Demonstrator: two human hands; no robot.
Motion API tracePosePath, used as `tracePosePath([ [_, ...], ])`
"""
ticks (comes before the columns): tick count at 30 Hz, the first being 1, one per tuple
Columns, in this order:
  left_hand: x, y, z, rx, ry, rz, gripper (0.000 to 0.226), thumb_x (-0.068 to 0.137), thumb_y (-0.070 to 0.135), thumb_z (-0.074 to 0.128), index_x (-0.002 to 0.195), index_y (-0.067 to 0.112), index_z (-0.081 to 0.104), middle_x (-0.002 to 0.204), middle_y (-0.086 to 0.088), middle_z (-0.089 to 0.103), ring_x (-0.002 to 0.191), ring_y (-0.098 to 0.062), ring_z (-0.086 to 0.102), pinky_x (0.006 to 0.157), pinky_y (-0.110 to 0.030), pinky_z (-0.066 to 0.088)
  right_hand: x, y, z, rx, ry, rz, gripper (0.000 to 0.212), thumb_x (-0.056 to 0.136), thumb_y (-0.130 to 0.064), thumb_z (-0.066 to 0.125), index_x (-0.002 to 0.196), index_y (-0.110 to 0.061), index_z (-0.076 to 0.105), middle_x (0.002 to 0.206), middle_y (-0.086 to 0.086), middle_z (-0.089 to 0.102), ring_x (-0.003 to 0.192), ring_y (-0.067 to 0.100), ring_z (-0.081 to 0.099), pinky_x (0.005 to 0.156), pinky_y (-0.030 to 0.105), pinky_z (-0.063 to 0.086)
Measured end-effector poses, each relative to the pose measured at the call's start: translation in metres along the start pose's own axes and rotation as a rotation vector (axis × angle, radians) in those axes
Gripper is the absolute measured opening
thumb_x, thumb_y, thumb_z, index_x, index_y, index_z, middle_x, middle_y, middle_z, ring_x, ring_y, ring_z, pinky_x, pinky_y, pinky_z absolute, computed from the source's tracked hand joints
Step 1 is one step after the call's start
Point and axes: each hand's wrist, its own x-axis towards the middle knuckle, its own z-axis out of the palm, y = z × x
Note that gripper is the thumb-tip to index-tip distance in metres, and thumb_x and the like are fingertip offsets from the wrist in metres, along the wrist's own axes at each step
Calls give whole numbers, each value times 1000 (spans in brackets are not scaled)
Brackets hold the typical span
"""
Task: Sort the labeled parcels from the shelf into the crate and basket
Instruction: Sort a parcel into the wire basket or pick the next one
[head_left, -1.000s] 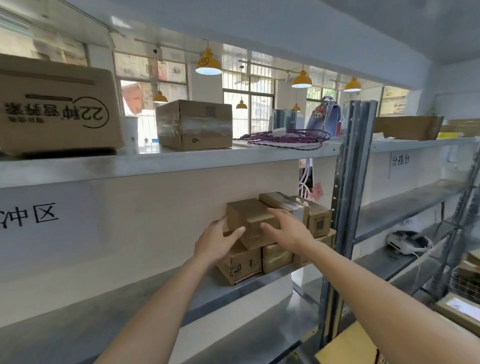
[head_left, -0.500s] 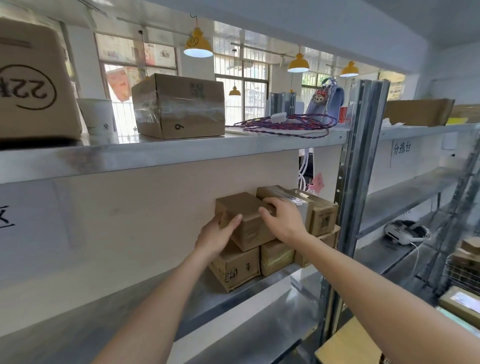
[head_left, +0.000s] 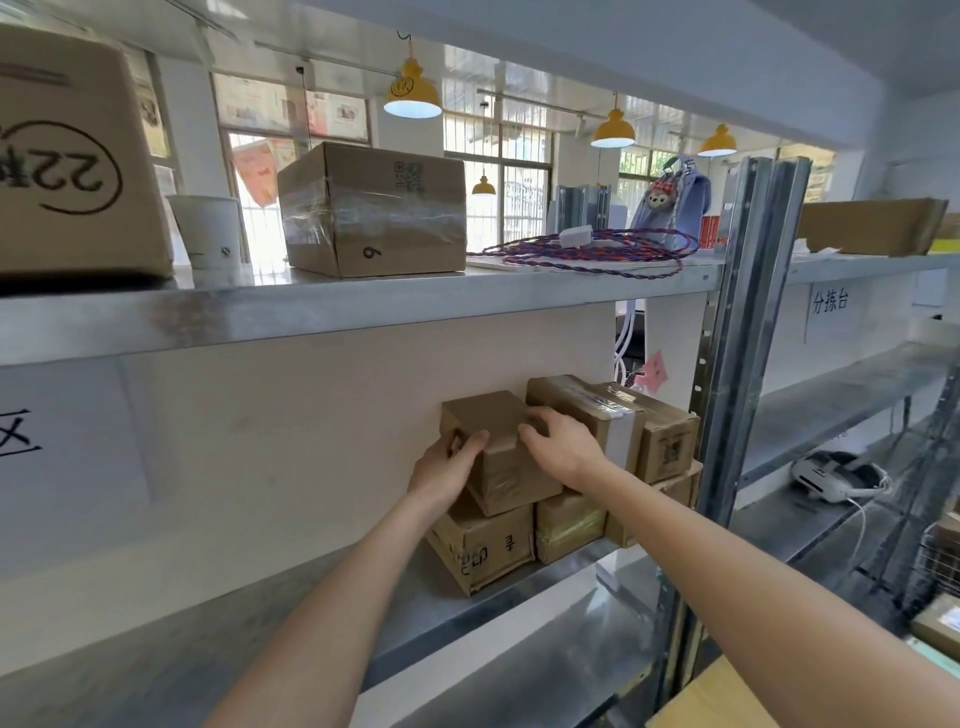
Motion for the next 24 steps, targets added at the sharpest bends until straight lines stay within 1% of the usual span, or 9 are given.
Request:
tracePosePath([
  [4,0,-5,-3,-120,-12,-38,69,88,66,60,145,27,52,139,-1,61,124,-23,58,95,-27,41,-6,-3,4,96,-3,-11,52,103,-41,47,152,-23,43,150,5,50,136,26,47,107,35,40],
  [6,-4,-5,-5,-194,-13,-24,68,84,67,62,143,34,54,134,1,64,119,-21,61,96,-30,45,-15,-3,1,112,19,-40,52,102,-41,49,151,-23,44,150,3,51,137,24,47,106,33,39],
  [9,-18,-2,-8,-298,-25,28,58,92,60,60,146,42,48,135,1,62,120,-22,59,104,-36,48,-34,-7,-3,135,25,-100,53,103,-37,51,153,-23,41,152,2,48,141,21,42,109,31,34],
  [13,-47,6,-16,-396,-64,75,61,92,59,62,148,49,41,144,0,56,129,-26,54,109,-52,46,-70,-19,-9,175,31,-110,51,104,-36,49,154,-32,37,155,3,44,146,21,35,116,39,29],
  [16,-77,14,-23,-415,-41,158,65,88,51,70,146,46,41,139,2,55,125,-22,55,105,-46,50,-102,-30,-19,229,47,-94,50,106,-33,46,155,-33,36,156,1,42,145,21,36,117,39,32],
  [18,-96,16,-28,-429,-58,166,88,78,53,80,151,38,33,135,3,55,121,-20,57,101,-40,51,-129,-39,-27,265,31,-80,51,107,-32,46,156,-32,34,156,0,40,143,21,38,113,36,36],
  [19,-106,17,-29,-428,-61,152,108,67,61,85,154,32,28,135,3,55,121,-21,57,101,-40,51,-143,-43,-30,277,19,-56,52,106,-36,47,156,-34,33,156,0,39,141,21,39,110,36,38],
  [21,-123,14,-29,-390,-53,134,124,45,78,86,148,25,41,136,1,57,120,-22,59,100,-45,53,-174,-49,-34,329,-4,-5,60,101,-53,49,157,-36,31,155,-2,36,137,19,41,110,39,41],
  [24,-154,13,-21,-391,-95,175,108,46,81,83,136,29,55,131,1,61,114,-20,62,97,-44,56,-220,-56,-41,433,-16,63,86,87,-76,51,158,-36,23,155,-4,36,132,16,43,113,39,37],
])
